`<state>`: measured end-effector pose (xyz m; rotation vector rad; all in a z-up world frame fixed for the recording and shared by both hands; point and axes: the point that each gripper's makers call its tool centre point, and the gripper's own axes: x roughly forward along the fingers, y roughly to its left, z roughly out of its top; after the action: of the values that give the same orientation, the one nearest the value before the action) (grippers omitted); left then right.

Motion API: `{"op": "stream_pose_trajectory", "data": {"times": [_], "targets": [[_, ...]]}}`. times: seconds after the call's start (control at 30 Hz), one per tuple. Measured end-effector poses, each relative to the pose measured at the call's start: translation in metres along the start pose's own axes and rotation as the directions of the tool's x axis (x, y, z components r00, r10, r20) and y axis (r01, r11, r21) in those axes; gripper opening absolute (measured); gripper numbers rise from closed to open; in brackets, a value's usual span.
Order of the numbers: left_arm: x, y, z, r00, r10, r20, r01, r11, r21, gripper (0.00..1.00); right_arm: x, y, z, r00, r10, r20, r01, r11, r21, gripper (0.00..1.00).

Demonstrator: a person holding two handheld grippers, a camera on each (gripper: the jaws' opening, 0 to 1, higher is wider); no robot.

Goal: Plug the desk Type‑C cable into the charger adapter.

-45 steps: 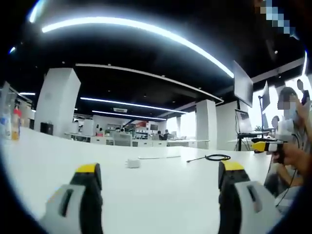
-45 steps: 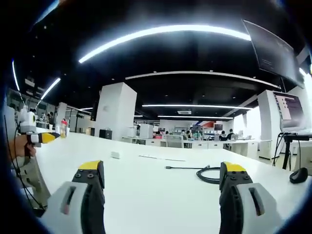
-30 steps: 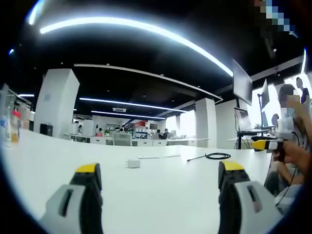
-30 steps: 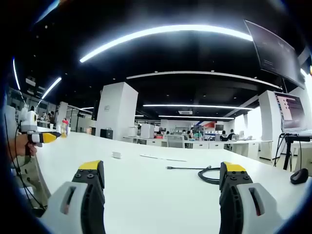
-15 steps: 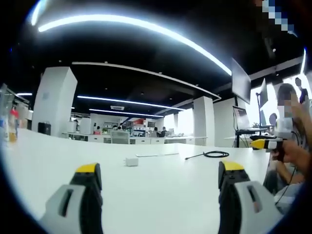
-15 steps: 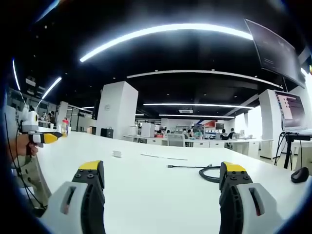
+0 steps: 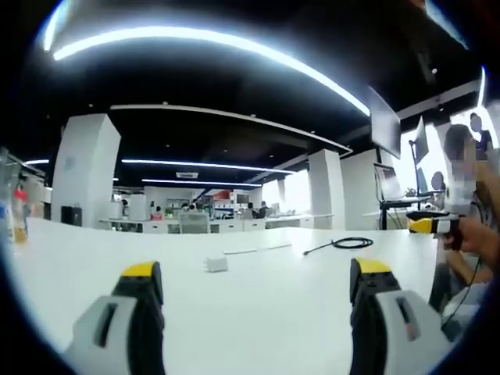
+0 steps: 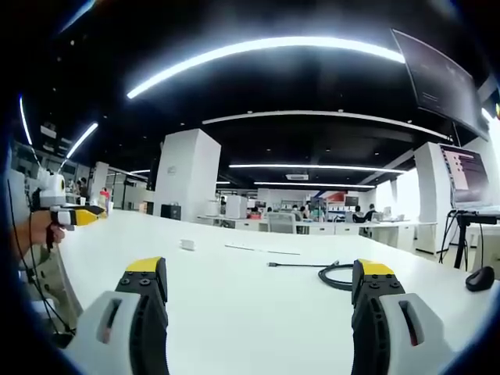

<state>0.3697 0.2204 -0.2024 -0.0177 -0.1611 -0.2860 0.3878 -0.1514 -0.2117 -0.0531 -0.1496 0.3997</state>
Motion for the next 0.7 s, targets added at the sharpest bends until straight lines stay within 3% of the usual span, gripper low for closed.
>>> {"op": "stream_pose_trajectory", "data": {"times": [0.37, 0.7], "targets": [[0.024, 0.016, 0.011, 0.999, -0.035, 0.013, 0.035, 0.999, 0.039, 1.0, -0.001, 0.0, -0.002, 1.0, 0.001, -0.007, -0.001, 1.0, 0.002, 1.0], [0.048, 0.026, 0.002, 0.996, -0.072, -0.042, 0.075, 0.994, 0.081, 1.0, 0.0, 0.002, -0.002, 1.0, 0.006, -0.008, -0.006, 1.0, -0.001, 1.0]]}}
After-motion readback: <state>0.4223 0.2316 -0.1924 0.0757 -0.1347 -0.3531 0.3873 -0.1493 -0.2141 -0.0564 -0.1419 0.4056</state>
